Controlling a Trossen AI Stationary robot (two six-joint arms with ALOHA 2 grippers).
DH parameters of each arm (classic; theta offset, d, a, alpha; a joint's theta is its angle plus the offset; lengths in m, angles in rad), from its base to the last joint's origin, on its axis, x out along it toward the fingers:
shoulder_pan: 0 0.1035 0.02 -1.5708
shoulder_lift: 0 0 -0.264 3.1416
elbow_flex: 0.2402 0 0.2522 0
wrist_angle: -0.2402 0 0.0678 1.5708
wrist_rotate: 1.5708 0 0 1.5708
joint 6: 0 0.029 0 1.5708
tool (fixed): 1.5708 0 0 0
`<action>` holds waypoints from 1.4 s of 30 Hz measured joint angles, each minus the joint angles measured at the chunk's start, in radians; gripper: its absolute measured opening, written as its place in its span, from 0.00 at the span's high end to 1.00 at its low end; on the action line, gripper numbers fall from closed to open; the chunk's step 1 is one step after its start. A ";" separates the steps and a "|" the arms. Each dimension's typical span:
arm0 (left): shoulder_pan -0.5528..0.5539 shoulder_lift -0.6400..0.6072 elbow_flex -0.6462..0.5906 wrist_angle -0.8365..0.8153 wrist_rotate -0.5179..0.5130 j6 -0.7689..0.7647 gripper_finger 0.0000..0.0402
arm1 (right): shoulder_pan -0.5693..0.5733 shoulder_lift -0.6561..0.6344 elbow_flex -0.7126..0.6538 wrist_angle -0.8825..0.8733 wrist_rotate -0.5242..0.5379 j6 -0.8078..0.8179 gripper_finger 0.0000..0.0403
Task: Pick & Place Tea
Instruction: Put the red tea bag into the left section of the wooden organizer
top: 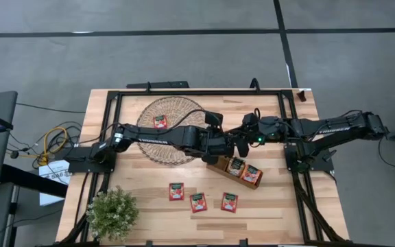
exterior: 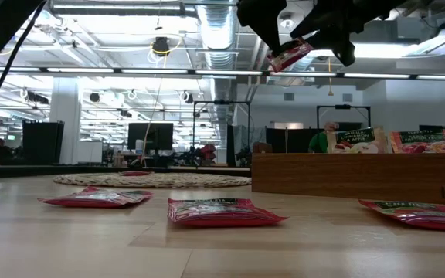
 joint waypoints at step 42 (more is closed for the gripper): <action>0.040 0.000 0.000 0.006 0.010 0.040 0.89 | -0.002 0.000 0.000 -0.008 0.104 -0.036 1.00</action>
